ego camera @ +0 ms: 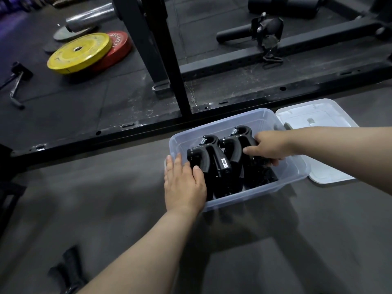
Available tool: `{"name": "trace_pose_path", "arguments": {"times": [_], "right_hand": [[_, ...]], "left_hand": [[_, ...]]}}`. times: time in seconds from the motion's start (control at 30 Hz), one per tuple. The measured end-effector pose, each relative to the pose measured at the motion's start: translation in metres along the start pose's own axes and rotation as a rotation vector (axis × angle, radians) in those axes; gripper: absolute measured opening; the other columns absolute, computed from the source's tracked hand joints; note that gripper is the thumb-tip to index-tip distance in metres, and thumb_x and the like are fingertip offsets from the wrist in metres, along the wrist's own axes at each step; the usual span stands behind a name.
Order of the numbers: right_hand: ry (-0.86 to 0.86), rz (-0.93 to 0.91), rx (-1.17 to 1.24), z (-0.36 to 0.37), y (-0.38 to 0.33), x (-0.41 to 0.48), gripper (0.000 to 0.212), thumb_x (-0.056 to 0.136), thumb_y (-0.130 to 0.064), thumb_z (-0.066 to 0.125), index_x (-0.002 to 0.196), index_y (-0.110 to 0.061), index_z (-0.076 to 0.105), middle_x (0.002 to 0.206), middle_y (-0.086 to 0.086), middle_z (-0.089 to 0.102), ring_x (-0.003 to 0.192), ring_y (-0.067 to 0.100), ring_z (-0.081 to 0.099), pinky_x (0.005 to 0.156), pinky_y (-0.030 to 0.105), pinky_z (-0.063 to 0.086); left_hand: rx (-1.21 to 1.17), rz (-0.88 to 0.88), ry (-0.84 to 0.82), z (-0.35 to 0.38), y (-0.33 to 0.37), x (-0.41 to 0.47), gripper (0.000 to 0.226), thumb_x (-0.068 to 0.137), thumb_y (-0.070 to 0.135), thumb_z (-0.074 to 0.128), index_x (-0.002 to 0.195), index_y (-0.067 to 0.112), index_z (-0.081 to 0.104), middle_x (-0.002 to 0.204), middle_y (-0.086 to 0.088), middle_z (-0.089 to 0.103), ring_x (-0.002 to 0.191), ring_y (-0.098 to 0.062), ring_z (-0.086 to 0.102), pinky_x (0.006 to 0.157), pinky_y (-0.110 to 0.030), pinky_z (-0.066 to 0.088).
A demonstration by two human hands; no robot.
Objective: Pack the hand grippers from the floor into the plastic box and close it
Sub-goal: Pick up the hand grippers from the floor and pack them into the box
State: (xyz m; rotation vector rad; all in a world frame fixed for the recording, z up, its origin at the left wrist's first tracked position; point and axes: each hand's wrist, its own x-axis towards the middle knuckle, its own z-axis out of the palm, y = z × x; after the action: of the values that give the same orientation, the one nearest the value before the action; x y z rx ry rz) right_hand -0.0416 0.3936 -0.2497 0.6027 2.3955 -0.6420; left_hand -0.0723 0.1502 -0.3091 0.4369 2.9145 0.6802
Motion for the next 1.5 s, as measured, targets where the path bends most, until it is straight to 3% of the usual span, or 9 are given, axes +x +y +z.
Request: {"name": "trace_pose_path", "arguments": {"times": [0.13, 0.23, 0.8, 1.0, 1.2, 1.27, 1.33, 1.43, 1.5], "right_hand": [[-0.029, -0.001, 0.108, -0.007, 0.008, 0.002, 0.046, 0.102, -0.049, 0.033, 0.101, -0.010, 0.058, 0.046, -0.001, 0.063, 0.045, 0.017, 0.051, 0.051, 0.024, 0.042], [-0.050, -0.011, 0.077, -0.007, 0.012, 0.003, 0.046, 0.100, -0.052, 0.036, 0.104, -0.012, 0.059, 0.050, -0.001, 0.066, 0.053, 0.022, 0.052, 0.062, 0.033, 0.049], [0.067, 0.029, -0.059, 0.003, 0.001, 0.010, 0.043, 0.098, -0.045, 0.042, 0.100, -0.005, 0.057, 0.075, 0.014, 0.071, 0.063, 0.026, 0.067, 0.052, 0.025, 0.040], [0.063, 0.005, -0.067, 0.003, -0.001, 0.006, 0.047, 0.100, -0.045, 0.039, 0.100, -0.002, 0.059, 0.056, 0.009, 0.066, 0.059, 0.025, 0.061, 0.051, 0.026, 0.037], [0.037, 0.020, -0.042, 0.004, -0.003, 0.008, 0.044, 0.100, -0.048, 0.037, 0.096, -0.007, 0.054, 0.059, 0.008, 0.065, 0.053, 0.022, 0.062, 0.056, 0.026, 0.045], [0.052, 0.015, -0.053, 0.006, -0.002, 0.011, 0.045, 0.099, -0.051, 0.037, 0.098, -0.009, 0.053, 0.071, 0.007, 0.066, 0.066, 0.024, 0.068, 0.074, 0.031, 0.050], [0.116, 0.001, -0.096, 0.008, -0.001, 0.013, 0.048, 0.098, -0.053, 0.037, 0.111, -0.009, 0.050, 0.093, 0.007, 0.066, 0.097, 0.029, 0.066, 0.094, 0.039, 0.043], [0.275, -0.031, -0.110, 0.010, -0.003, 0.012, 0.053, 0.095, -0.053, 0.039, 0.128, -0.010, 0.041, 0.132, 0.013, 0.049, 0.122, 0.033, 0.048, 0.096, 0.043, 0.040], [0.369, -0.078, -0.150, 0.011, -0.007, 0.011, 0.052, 0.093, -0.052, 0.040, 0.127, -0.012, 0.041, 0.135, 0.015, 0.042, 0.125, 0.033, 0.042, 0.098, 0.044, 0.038]], "left_hand": [[-0.002, -0.004, -0.003, 0.000, 0.000, 0.000, 0.050, 0.101, 0.038, 0.023, 0.138, 0.018, 0.050, 0.164, 0.005, 0.012, 0.151, -0.012, -0.008, 0.123, -0.039, 0.001], [0.003, -0.009, -0.008, 0.000, 0.001, 0.000, 0.051, 0.101, 0.039, 0.023, 0.141, 0.017, 0.048, 0.164, 0.005, 0.011, 0.151, -0.012, -0.008, 0.123, -0.038, 0.001], [-0.003, -0.007, -0.008, 0.001, 0.000, 0.000, 0.051, 0.100, 0.039, 0.022, 0.134, 0.018, 0.054, 0.164, 0.003, 0.013, 0.151, -0.013, -0.009, 0.123, -0.040, 0.002], [-0.009, -0.011, -0.001, 0.001, 0.001, 0.000, 0.051, 0.101, 0.040, 0.023, 0.135, 0.019, 0.053, 0.164, 0.003, 0.013, 0.151, -0.012, -0.008, 0.123, -0.039, 0.001], [-0.017, -0.005, 0.000, 0.001, -0.001, 0.000, 0.050, 0.101, 0.038, 0.023, 0.136, 0.019, 0.052, 0.164, 0.004, 0.013, 0.151, -0.013, -0.008, 0.123, -0.039, 0.001], [-0.019, -0.001, -0.001, 0.001, -0.001, -0.001, 0.050, 0.100, 0.039, 0.023, 0.136, 0.018, 0.052, 0.164, 0.004, 0.013, 0.151, -0.013, -0.008, 0.123, -0.039, 0.001], [-0.020, -0.002, -0.002, 0.001, -0.001, -0.001, 0.050, 0.100, 0.039, 0.022, 0.136, 0.019, 0.052, 0.164, 0.004, 0.013, 0.151, -0.012, -0.008, 0.123, -0.038, 0.001], [-0.020, -0.007, -0.001, 0.002, -0.001, 0.000, 0.051, 0.100, 0.040, 0.022, 0.135, 0.019, 0.053, 0.164, 0.004, 0.013, 0.151, -0.012, -0.009, 0.123, -0.039, 0.002], [-0.016, -0.008, 0.001, 0.002, -0.001, 0.000, 0.051, 0.100, 0.040, 0.023, 0.137, 0.018, 0.052, 0.164, 0.004, 0.013, 0.151, -0.013, -0.008, 0.123, -0.038, 0.001]]}}
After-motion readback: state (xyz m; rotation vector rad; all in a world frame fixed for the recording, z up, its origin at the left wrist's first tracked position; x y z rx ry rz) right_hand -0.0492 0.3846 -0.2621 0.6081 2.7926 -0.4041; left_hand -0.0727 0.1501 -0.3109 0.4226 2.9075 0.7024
